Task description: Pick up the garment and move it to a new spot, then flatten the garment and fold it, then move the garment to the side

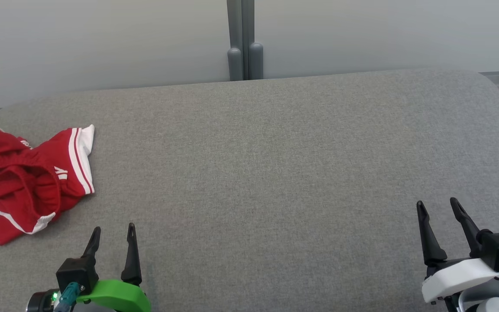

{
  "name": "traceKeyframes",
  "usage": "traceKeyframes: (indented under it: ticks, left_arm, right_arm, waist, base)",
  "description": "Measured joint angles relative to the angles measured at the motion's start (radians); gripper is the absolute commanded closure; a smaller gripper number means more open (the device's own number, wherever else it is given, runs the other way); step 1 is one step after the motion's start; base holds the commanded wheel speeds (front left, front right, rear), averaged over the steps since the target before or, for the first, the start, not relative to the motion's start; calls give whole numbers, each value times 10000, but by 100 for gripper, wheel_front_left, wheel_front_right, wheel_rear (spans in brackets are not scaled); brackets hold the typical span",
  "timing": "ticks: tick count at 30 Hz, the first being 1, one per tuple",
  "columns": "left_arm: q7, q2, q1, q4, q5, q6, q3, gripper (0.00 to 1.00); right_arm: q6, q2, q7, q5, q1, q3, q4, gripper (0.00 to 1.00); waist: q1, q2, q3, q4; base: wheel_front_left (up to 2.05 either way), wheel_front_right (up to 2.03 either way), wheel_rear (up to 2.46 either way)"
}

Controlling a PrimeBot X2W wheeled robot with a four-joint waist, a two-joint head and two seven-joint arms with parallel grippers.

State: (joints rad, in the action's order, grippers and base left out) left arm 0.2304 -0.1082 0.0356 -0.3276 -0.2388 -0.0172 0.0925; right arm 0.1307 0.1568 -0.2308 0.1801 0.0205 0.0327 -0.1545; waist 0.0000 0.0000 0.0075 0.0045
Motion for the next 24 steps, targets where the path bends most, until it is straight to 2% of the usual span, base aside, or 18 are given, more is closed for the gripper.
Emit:
traceKeyframes:
  ticks: [14,24]
  left_arm:
    - [261,270,-30,-180,966,261,-368,0]
    - [337,424,-54,-261,1122,397,-587,0]
  right_arm:
    - [0,6,-240,-571,148,215,-234,0]
    - [0,6,-311,-744,176,188,-276,0]
  waist:
    - [0,0,-24,-49]
    - [0,0,-76,-80]
  base:
    - [0,0,0]
    - [0,0,0]
